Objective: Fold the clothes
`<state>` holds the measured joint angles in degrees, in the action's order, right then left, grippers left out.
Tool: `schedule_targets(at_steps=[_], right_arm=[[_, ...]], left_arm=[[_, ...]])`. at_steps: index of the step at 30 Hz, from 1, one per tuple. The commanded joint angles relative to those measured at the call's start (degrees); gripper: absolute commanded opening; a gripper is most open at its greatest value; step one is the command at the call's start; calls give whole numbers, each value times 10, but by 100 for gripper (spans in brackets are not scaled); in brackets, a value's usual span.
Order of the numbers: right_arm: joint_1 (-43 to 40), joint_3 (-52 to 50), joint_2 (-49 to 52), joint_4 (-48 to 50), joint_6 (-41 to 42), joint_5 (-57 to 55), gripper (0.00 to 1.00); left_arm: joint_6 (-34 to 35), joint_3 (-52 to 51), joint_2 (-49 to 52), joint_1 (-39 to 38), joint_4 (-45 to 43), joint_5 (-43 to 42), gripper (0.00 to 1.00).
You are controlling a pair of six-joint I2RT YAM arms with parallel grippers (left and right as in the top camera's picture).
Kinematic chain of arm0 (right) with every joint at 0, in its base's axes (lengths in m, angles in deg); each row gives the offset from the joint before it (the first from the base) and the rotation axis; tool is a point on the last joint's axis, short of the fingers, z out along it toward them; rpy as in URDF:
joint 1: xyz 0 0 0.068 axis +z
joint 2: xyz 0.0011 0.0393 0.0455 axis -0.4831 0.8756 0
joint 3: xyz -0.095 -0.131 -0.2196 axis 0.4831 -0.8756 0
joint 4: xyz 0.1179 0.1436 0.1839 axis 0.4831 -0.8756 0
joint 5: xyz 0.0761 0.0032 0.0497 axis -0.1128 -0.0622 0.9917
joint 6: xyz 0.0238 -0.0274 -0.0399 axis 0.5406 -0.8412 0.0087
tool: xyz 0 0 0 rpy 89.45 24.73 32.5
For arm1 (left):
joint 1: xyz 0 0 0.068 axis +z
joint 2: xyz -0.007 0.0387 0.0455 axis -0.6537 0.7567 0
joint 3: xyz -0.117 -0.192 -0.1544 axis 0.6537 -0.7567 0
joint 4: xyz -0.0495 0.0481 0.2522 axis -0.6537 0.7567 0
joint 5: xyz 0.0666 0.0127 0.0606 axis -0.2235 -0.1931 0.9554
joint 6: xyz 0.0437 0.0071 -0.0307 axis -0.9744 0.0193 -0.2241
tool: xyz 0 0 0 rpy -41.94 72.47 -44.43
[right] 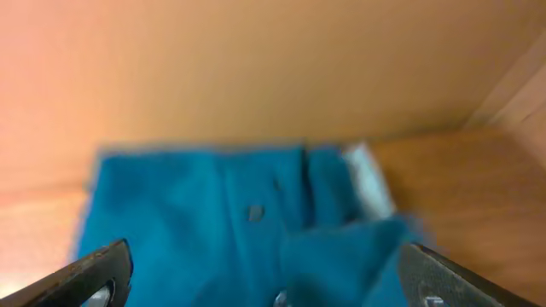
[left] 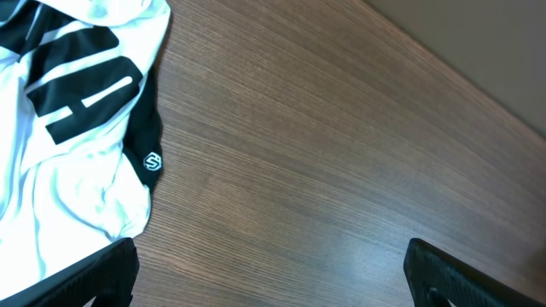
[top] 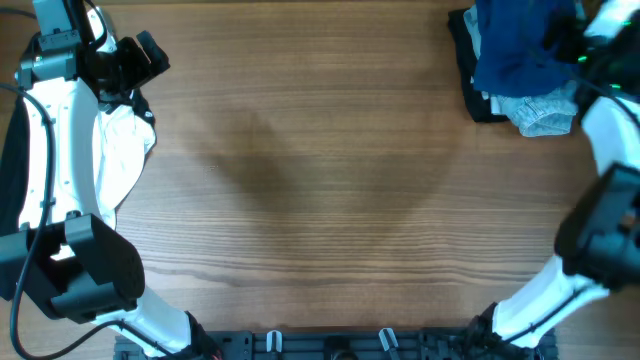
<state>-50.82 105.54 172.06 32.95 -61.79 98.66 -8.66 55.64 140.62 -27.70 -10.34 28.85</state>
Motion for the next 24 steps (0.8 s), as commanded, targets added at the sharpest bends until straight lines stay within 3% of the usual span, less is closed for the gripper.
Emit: schedule_targets(at_steps=[1, 4, 7, 20, 24], right_arm=[[2, -1, 92, -21, 19, -38, 99], [2, -1, 153, -71, 40, -35, 100], [2, -1, 133, -116, 41, -21, 100], [2, 0, -347, -342, 46, 270, 100], [2, 0, -482, -359, 209, 330, 100]], left_arm=[[-9, 0, 3, -3, -1, -1, 100], [-9, 0, 3, -3, 11, -1, 100], [-9, 0, 3, -3, 32, -1, 100], [-9, 0, 3, -3, 40, -1, 100], [-9, 0, 3, -3, 40, -1, 100]])
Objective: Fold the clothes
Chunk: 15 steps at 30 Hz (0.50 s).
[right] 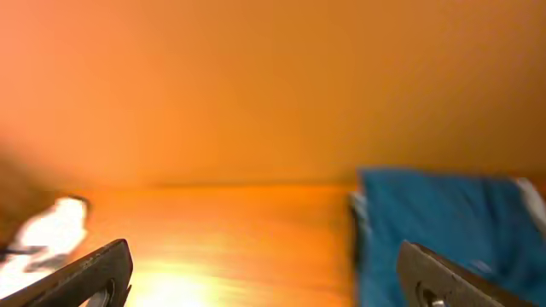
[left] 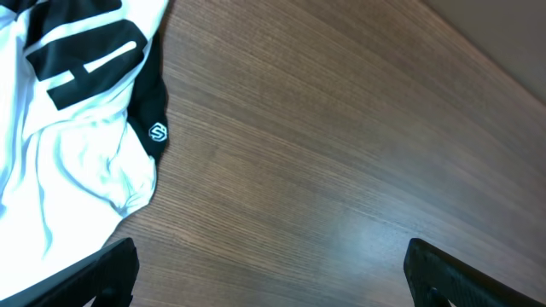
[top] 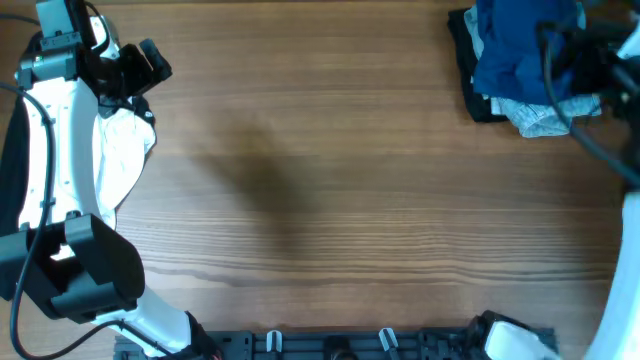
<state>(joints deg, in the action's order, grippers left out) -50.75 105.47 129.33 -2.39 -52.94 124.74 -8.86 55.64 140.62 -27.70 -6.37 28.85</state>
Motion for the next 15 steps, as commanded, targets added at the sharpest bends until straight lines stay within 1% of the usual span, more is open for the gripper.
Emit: schedule_targets(at_steps=[1, 3, 4, 6, 8, 12, 13, 15], right_arm=[[2, 1, -76, -5, 145, 69, 100], [2, 1, -113, -7, 178, 66, 100], [1, 1, -153, -34, 132, 24, 100], [1, 1, -170, -56, 133, -6, 100], [1, 0, -176, -68, 130, -7, 100], [7, -24, -173, -77, 79, -24, 100], [20, -41, -184, -77, 79, -56, 100], [73, -105, -222, -63, 94, -169, 100]], left_arm=[[-7, 0, 3, -3, 0, -1, 100], [-7, 0, 3, -3, 0, -1, 100], [-7, 0, 3, -3, 0, -1, 100], [-7, 0, 3, -3, 0, -1, 100], [-7, 0, 3, -3, 0, -1, 100], [-7, 0, 3, -2, 0, -1, 100], [-7, 0, 3, -3, 0, -1, 100], [-7, 0, 3, -3, 0, -1, 100]])
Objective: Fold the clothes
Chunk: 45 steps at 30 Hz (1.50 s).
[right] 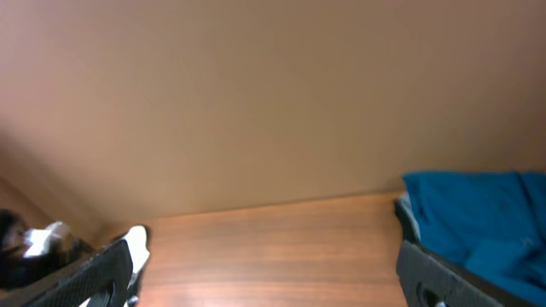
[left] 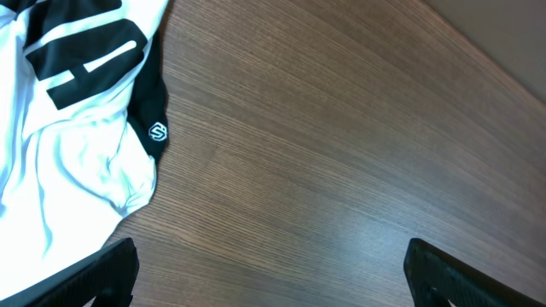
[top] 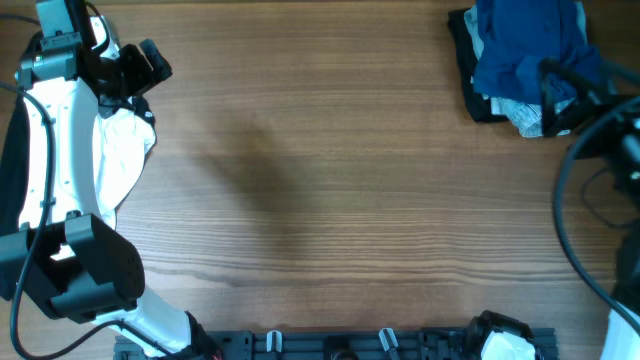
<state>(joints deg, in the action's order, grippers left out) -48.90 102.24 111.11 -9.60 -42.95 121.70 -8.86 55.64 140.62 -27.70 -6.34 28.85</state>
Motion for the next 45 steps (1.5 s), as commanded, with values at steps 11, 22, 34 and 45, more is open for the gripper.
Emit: schedule_targets(at_steps=[11, 22, 34, 45], right_arm=[[170, -570, -308, 321, 60, -316, 100], [220, -742, -502, 323, -60, -343, 100], [228, -787, -547, 355, -113, -328, 100], [228, -787, -544, 354, -113, -328, 100]], left_arm=[[-7, 0, 3, -3, 0, -1, 100], [-7, 0, 3, -3, 0, -1, 100], [-7, 0, 3, -3, 0, -1, 100], [-7, 0, 3, -3, 0, -1, 100]])
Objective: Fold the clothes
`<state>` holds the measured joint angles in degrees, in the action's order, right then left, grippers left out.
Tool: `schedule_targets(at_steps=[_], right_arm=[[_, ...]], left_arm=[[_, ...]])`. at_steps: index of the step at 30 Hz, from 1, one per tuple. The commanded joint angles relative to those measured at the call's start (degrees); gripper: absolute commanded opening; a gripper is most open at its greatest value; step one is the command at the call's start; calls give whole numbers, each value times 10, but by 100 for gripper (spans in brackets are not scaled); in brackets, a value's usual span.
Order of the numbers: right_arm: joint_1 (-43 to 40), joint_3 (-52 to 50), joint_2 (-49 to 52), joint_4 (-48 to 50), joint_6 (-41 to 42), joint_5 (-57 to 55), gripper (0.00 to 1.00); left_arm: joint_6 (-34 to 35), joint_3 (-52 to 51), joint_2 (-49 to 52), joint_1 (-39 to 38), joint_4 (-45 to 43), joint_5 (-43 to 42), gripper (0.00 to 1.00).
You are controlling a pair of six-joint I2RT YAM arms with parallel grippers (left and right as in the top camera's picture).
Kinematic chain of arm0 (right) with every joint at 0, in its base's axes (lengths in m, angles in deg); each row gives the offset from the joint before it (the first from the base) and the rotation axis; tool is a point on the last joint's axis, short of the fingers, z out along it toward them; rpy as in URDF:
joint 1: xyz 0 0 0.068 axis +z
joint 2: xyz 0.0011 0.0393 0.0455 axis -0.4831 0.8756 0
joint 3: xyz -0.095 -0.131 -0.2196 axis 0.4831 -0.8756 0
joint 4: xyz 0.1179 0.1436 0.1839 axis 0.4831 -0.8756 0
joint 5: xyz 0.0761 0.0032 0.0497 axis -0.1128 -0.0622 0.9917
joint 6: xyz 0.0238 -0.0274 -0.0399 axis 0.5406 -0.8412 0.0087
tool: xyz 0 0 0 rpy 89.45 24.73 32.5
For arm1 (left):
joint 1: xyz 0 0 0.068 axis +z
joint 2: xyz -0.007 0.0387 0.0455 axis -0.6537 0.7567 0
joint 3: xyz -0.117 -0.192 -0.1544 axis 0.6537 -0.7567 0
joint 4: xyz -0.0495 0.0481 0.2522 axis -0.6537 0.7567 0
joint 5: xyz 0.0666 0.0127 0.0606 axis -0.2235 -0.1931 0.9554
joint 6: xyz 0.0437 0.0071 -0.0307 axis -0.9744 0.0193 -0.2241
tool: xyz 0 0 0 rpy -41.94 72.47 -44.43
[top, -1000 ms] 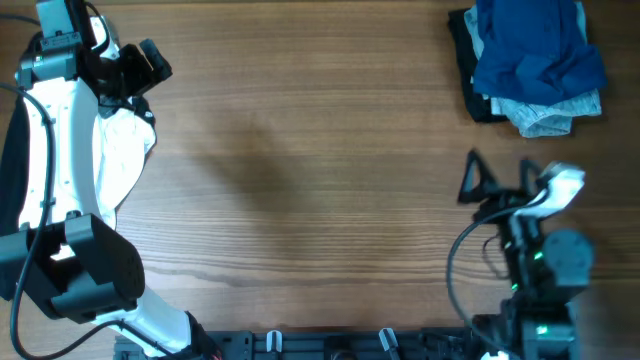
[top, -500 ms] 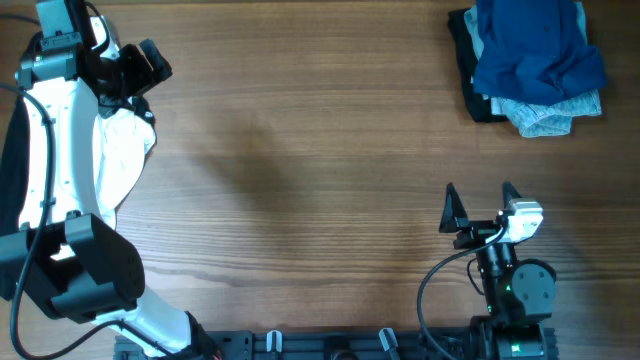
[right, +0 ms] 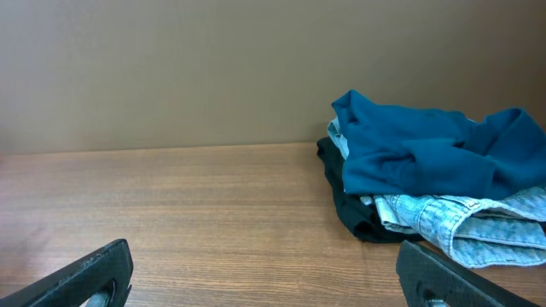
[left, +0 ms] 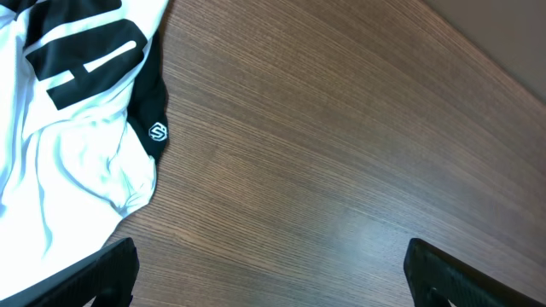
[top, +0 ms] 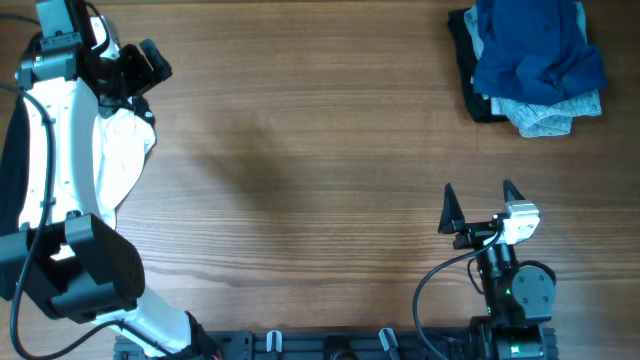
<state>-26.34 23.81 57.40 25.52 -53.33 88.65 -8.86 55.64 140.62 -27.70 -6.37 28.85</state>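
Observation:
A pile of clothes lies at the table's far right corner: a blue garment (top: 535,45) on top, pale denim (top: 545,112) under it and a black piece (top: 468,70) at the left side. The right wrist view shows the same blue garment (right: 422,158), denim (right: 465,223) and black piece (right: 351,209). My right gripper (top: 478,200) sits low near the front right, open and empty (right: 264,281), facing the pile from a distance. A white garment with black markings (left: 68,136) lies at the far left (top: 125,150). My left gripper (top: 135,68) hovers open (left: 271,281) beside it.
Bare wooden tabletop (top: 320,180) spans the space between the white garment and the pile. The left arm's base (top: 80,270) stands at the front left. A plain wall (right: 213,68) rises behind the table's far edge.
My right gripper was up by the clothes pile at the right edge; now it rests low near the front right, facing the pile. The left gripper and both garments have not moved.
First my right gripper stood open right over the blue garment on the pile. At the two later moments it was off the pile by the right edge, empty. Now it sits near the front. The left gripper shifted slightly, then held still.

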Motion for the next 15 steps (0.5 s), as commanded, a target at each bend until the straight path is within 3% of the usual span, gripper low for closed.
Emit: schedule_targets(at_steps=[1, 15], right_arm=[[2, -3, -6, 3, -10, 3, 100], [2, -3, -6, 3, -10, 3, 100]], left_arm=[[-7, 0, 3, -3, 0, -1, 100], [-7, 1, -3, 2, 5, -1, 100]])
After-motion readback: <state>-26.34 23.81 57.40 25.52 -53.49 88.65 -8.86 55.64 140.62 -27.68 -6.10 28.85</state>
